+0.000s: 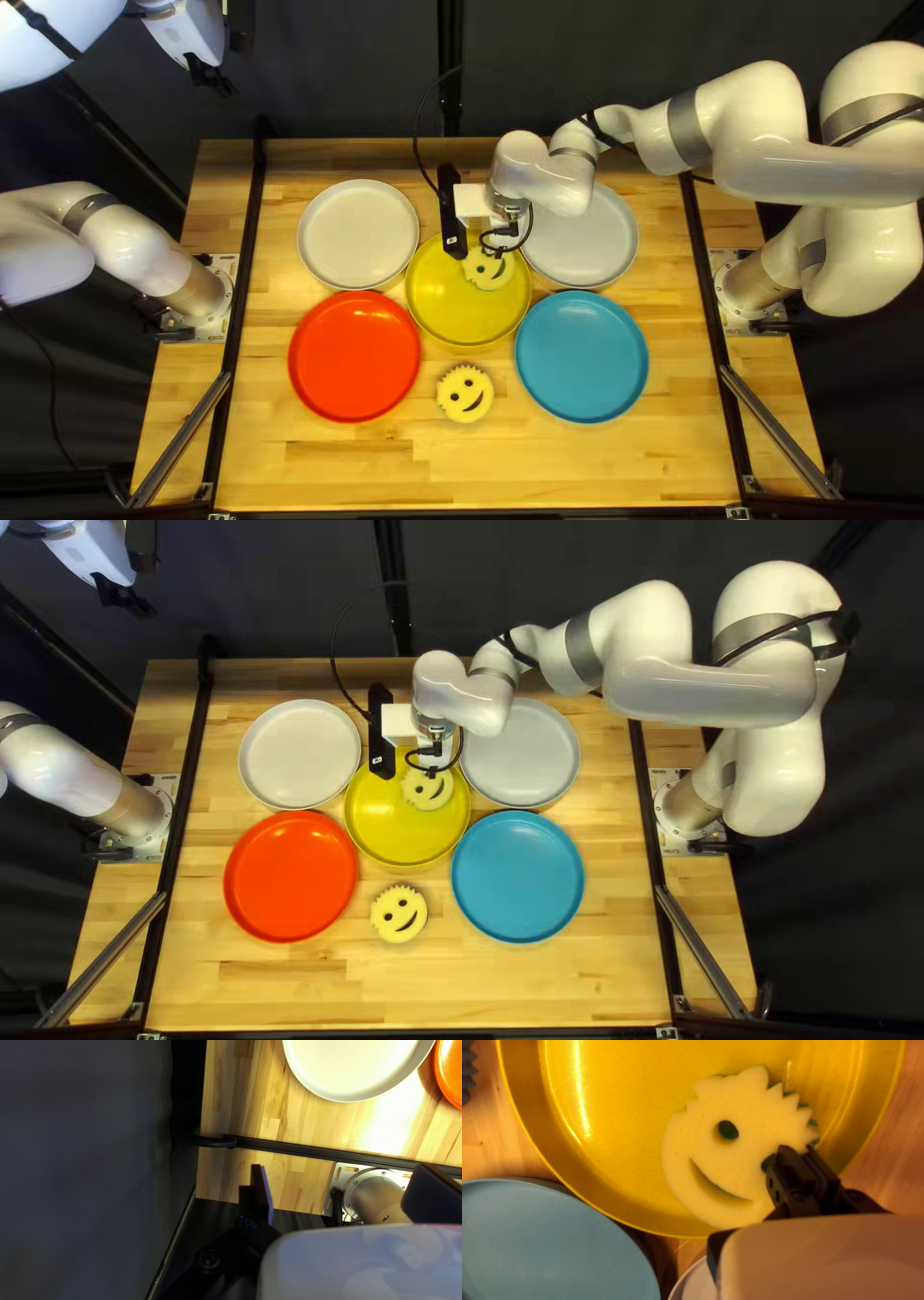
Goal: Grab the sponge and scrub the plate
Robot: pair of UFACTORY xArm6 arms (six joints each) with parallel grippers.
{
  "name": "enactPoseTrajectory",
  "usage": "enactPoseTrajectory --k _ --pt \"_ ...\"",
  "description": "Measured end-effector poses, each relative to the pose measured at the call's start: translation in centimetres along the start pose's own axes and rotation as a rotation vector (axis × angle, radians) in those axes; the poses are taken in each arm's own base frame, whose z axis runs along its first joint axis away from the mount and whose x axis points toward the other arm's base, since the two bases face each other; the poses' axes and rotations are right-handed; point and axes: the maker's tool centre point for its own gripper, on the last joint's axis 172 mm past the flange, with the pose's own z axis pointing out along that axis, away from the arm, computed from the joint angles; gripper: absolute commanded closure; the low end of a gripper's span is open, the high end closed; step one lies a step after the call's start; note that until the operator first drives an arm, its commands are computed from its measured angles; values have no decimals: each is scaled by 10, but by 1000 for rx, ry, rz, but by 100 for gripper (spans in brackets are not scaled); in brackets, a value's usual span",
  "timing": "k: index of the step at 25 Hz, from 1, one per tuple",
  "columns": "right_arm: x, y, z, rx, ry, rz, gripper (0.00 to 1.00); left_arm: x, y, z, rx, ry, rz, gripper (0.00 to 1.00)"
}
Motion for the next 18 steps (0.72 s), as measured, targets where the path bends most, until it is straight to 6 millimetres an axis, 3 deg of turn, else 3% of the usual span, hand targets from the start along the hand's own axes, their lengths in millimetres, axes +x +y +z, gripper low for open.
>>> enactPoseTrajectory --k 11,18 --pt "4 -44 11 -8 11 -53 100 0 0 0 0 0 0 0" --pt "16 -71 5 -15 23 -92 100 0 0 0 0 0 0 0"
